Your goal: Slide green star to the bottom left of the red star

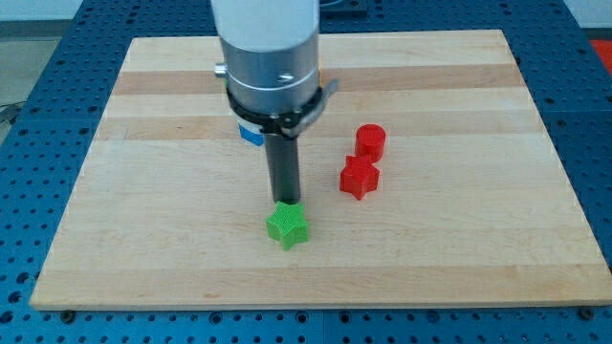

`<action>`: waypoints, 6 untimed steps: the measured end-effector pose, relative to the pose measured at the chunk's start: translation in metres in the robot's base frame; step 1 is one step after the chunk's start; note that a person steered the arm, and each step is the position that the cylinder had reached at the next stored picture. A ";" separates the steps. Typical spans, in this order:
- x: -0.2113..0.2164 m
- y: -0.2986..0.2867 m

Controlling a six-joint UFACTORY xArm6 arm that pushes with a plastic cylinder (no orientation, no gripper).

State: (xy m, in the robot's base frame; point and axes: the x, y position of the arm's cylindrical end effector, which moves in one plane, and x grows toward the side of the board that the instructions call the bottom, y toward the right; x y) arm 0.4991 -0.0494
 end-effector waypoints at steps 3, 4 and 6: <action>0.057 -0.016; 0.031 0.018; 0.017 0.030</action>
